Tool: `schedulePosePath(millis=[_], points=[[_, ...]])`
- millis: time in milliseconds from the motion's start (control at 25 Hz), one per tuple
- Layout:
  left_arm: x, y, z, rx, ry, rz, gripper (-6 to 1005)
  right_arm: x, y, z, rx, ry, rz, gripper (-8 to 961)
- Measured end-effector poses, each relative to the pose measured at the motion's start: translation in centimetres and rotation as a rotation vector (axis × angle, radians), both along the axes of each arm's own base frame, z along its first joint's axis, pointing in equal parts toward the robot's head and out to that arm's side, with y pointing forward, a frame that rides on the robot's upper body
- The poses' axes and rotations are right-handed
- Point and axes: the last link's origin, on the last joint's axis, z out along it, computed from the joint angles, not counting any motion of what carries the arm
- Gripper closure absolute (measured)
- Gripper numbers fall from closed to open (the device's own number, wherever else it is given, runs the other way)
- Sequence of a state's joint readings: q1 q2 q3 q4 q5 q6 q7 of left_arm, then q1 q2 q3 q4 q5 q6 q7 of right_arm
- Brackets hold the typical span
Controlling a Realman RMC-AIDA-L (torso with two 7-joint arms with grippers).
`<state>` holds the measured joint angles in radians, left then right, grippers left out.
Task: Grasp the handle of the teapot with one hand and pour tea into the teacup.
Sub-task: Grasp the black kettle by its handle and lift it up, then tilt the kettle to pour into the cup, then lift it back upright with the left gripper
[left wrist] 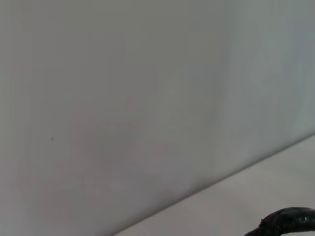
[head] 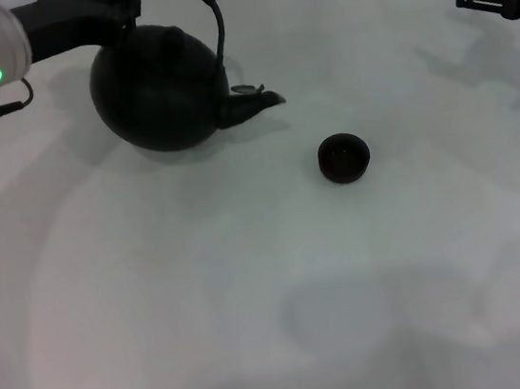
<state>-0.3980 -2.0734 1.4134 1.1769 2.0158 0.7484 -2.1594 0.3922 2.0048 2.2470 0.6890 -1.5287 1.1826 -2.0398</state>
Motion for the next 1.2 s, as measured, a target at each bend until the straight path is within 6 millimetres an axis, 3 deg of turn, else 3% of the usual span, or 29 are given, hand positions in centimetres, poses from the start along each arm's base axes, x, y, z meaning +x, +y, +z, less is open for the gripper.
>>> schedulePosePath(millis=[440, 1200], points=[[3.2, 0.7, -0.5, -0.052, 0.123, -0.031, 823, -0.2, 0.1, 0.3, 0.021, 0.014, 0.014, 112], [6.3, 0.6, -1.7, -0.128, 0.261, -0.099, 829, -0.3, 0.2, 0.7, 0.041, 0.033, 0.012, 113]])
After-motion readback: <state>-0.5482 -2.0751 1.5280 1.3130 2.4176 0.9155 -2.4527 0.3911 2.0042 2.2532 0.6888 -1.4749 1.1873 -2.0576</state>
